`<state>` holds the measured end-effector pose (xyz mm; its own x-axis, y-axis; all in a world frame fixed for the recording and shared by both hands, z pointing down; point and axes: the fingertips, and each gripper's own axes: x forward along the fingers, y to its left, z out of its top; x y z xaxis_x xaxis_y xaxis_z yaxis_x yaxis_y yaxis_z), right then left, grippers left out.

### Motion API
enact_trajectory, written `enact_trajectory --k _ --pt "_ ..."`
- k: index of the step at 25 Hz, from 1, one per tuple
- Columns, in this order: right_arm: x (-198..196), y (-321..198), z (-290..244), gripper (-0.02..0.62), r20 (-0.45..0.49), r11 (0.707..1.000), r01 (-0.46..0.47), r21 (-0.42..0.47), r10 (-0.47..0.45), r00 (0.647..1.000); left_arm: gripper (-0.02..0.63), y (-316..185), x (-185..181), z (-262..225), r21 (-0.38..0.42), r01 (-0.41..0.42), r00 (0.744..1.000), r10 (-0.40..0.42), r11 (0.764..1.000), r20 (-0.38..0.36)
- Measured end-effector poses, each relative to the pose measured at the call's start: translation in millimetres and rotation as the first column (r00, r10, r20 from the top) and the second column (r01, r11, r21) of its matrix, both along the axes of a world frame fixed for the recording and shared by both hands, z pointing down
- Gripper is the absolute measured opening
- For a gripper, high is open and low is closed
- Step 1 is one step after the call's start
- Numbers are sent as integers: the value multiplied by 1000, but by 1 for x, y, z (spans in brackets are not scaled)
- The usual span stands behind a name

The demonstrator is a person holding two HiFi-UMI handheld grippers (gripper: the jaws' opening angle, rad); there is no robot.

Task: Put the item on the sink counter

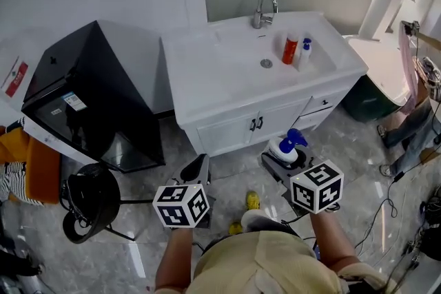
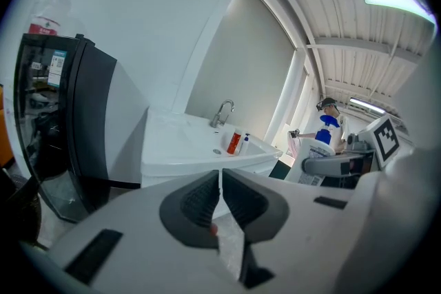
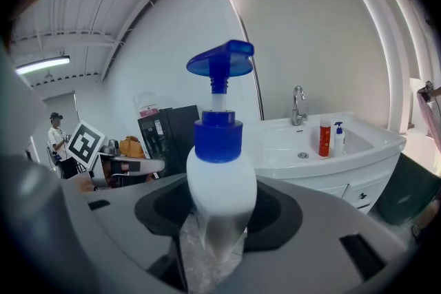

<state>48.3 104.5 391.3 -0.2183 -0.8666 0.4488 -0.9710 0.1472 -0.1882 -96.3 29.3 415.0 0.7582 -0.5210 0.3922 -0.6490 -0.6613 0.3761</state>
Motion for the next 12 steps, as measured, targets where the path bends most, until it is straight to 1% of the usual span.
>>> enact_trajectory --k 12 --pt "64 -62 0 216 6 999 51 -5 -51 999 49 -58 69 -3 0 24 1000 -24 1000 10"
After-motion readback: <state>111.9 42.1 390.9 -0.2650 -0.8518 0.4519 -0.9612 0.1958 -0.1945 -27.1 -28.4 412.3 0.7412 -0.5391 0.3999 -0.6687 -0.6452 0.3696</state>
